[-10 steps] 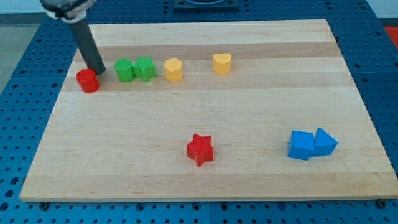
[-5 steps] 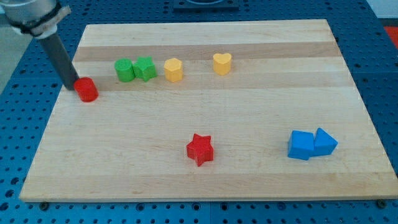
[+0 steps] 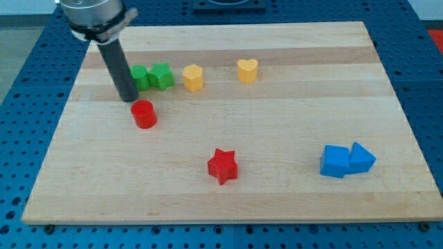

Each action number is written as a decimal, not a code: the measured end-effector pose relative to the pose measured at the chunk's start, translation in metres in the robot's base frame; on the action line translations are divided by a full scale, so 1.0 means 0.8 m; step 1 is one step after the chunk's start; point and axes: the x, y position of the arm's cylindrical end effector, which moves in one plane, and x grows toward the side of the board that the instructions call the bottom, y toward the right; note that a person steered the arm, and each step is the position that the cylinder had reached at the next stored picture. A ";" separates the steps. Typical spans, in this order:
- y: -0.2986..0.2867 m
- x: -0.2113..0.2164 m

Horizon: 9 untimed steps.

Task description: Place the red circle to the left side of the red star

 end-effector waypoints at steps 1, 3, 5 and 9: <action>0.050 0.076; 0.096 0.122; 0.057 0.131; 0.087 0.178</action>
